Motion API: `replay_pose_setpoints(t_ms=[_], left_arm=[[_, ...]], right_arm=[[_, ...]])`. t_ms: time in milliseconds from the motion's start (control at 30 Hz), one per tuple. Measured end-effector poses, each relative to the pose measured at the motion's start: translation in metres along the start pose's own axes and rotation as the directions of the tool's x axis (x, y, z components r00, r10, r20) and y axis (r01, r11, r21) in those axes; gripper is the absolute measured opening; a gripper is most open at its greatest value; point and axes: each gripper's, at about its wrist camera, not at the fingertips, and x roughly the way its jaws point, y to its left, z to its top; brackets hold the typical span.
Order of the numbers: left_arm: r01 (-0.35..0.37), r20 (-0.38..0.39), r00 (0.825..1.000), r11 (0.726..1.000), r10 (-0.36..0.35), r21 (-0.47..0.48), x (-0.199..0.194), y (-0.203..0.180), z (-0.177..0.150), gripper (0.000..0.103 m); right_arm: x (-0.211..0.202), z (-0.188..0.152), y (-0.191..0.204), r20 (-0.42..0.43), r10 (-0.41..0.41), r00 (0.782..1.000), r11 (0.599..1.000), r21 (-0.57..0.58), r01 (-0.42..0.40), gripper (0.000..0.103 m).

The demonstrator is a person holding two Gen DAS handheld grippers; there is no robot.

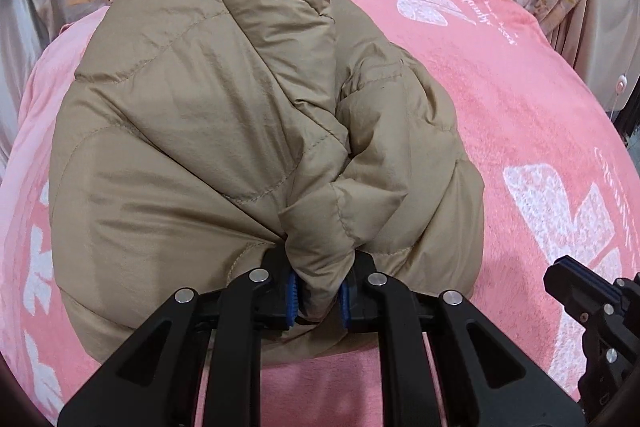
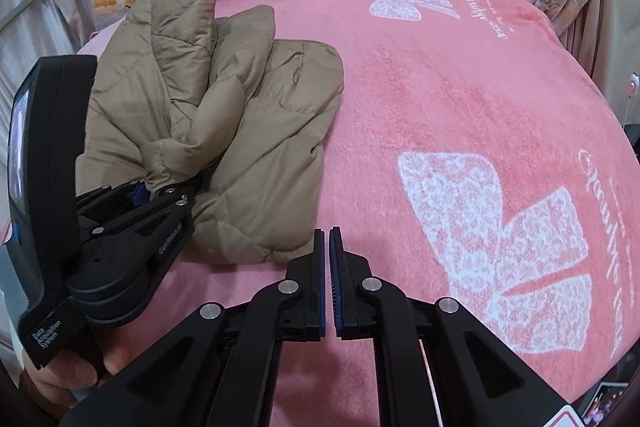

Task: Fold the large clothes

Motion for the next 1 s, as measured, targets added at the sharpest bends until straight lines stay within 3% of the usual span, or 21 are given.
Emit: replay_pose_setpoints(t_ms=[133,233,300,333,367,400,467,500,600,733,900,933,967,1000], left_arm=[[-0.031,0.003,1.000,0.999,0.031,0.015,0.002,-0.009,-0.003,0.012],[0.003,0.012,1.000,1.000,-0.003,-0.009,-0.008,-0.006,0.001,0.016],[0.068,0.017,0.998,0.997,-0.068,-0.035,-0.023,0.004,0.001,0.032],[0.099,0.018,0.995,0.994,-0.099,-0.046,-0.030,0.010,0.001,0.048],[0.147,0.025,0.989,0.986,-0.145,-0.074,-0.043,0.019,0.003,0.056],[0.177,0.042,0.984,0.979,-0.174,-0.098,-0.055,0.028,0.003,0.057],[0.229,0.096,0.972,0.962,-0.216,-0.149,-0.084,0.054,0.006,0.065],[0.243,0.136,0.966,0.952,-0.220,-0.186,-0.099,0.073,0.008,0.069],[0.167,0.218,0.970,0.947,-0.108,-0.274,-0.128,0.121,0.012,0.075],[-0.058,0.198,0.970,0.920,0.145,-0.388,-0.135,0.185,0.016,0.075],[-0.148,0.140,0.961,0.870,0.240,-0.471,-0.128,0.240,0.012,0.075],[-0.164,0.133,0.958,0.864,0.254,-0.476,-0.127,0.247,0.013,0.075],[-0.176,0.129,0.955,0.864,0.265,-0.472,-0.126,0.249,0.014,0.075],[-0.184,0.125,0.954,0.864,0.271,-0.468,-0.124,0.248,0.016,0.075]], right_arm=[[-0.001,-0.006,-0.007,-0.013,-0.005,1.000,1.000,0.015,0.005,0.008],[-0.010,-0.003,-0.010,0.013,0.014,1.000,0.999,0.035,-0.014,0.008],[-0.019,0.004,-0.007,0.043,0.024,0.999,0.999,0.027,-0.025,0.009],[-0.026,0.010,-0.003,0.066,0.020,0.998,1.000,0.012,-0.021,0.010],[-0.031,0.013,0.001,0.085,0.019,0.996,1.000,0.000,-0.019,0.018],[-0.036,0.019,0.005,0.105,0.025,0.994,1.000,-0.012,-0.024,0.033],[-0.044,0.030,0.016,0.145,0.066,0.987,0.998,-0.028,-0.062,0.052],[-0.046,0.035,0.022,0.157,0.089,0.984,0.996,-0.033,-0.085,0.054],[-0.044,0.055,0.051,0.164,0.167,0.972,0.985,-0.078,-0.156,0.057],[-0.020,0.087,0.090,0.126,0.221,0.967,0.972,-0.112,-0.207,0.060],[0.043,0.119,0.120,-0.036,0.227,0.973,0.971,-0.072,-0.230,0.060],[0.054,0.121,0.124,-0.069,0.245,0.967,0.967,-0.055,-0.249,0.055],[0.062,0.122,0.125,-0.092,0.276,0.957,0.959,-0.033,-0.280,0.034],[0.067,0.125,0.123,-0.108,0.303,0.947,0.952,-0.006,-0.305,0.022]])
